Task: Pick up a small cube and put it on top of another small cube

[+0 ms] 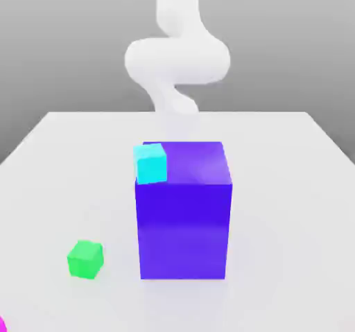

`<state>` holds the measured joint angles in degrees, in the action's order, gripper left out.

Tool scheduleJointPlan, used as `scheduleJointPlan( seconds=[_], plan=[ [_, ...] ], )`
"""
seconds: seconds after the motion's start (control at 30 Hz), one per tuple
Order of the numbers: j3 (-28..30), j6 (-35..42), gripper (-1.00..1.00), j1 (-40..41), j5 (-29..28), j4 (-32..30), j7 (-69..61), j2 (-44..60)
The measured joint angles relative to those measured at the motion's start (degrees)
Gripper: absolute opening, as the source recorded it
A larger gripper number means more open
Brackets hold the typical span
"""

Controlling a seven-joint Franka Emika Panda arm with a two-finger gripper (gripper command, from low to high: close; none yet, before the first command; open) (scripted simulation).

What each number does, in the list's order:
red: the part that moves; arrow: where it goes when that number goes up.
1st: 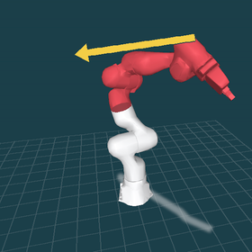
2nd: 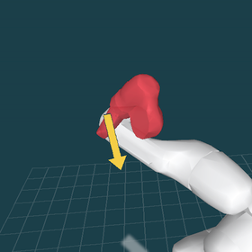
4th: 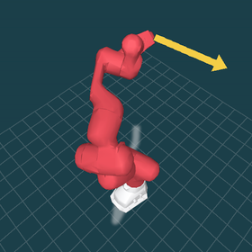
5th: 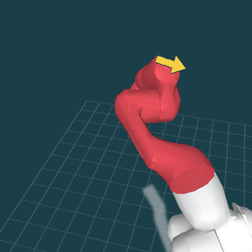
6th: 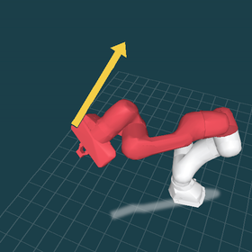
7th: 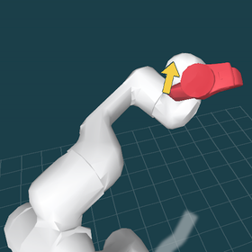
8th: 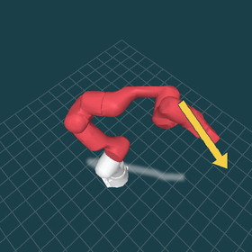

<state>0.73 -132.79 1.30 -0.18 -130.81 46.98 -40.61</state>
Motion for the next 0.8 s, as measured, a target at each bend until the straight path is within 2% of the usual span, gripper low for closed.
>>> scheduleJointPlan(
  seconds=[0.43, 0.8],
  plan=[
    [5.33, -5.31, 0.00, 6.02, 0.56, 5.09, 4.82, 27.30],
    [9.11, -9.65, 0.00, 12.33, 4.96, 9.37, 6.14, 50.34]
  ],
)
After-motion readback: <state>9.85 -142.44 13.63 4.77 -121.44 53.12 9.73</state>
